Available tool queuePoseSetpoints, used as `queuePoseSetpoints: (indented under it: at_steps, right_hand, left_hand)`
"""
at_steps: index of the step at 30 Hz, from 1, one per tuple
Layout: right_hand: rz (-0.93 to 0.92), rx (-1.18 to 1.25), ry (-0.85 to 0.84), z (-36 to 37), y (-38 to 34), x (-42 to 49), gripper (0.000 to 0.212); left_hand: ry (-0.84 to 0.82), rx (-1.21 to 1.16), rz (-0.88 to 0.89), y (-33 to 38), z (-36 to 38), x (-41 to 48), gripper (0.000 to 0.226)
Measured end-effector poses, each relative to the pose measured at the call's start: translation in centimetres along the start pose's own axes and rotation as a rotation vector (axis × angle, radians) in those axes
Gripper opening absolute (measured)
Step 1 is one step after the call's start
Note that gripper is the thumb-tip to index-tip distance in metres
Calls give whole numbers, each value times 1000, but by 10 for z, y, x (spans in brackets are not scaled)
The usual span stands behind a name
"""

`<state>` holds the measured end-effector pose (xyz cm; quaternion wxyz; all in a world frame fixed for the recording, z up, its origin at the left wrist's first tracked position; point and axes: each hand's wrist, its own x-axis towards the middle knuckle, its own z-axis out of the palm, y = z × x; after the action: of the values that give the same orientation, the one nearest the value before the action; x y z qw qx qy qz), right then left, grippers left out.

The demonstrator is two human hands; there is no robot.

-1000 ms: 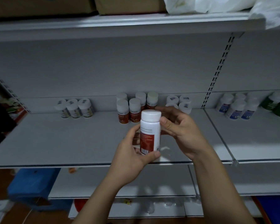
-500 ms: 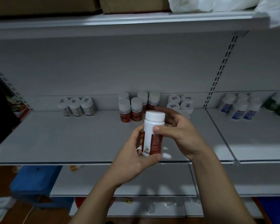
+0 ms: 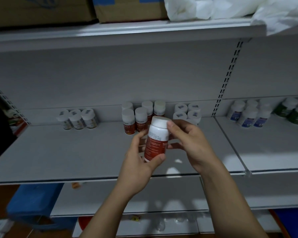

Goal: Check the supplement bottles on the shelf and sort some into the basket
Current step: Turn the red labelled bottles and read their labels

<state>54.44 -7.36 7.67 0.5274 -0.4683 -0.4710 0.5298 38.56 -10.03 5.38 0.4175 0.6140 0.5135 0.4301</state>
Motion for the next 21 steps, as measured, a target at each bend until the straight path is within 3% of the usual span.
queuePoseSetpoints:
  at_steps: [4,8,11,16,21]
  right_hand:
    - [15,14,-82,-5,1,-1,42]
    - [-2,26,-171,-6,-3,-5,24]
    - [-42,28,-200,-6,-4,-4,32]
    - [-150,-198,-217,-5,-3,-8,60]
    - [-211,-365,-292,-6,-10,-16,60]
  left_hand:
    - [-84,-171,-5,1,-2,-1,56]
    - [-191,-280,-28,-3,-3,1,57]
    - [-238,-315,-34,-6,-4,2,59]
    - [-169,-153,20,-7,-5,2,58]
    - [-44,30,113,-10,-6,3,54]
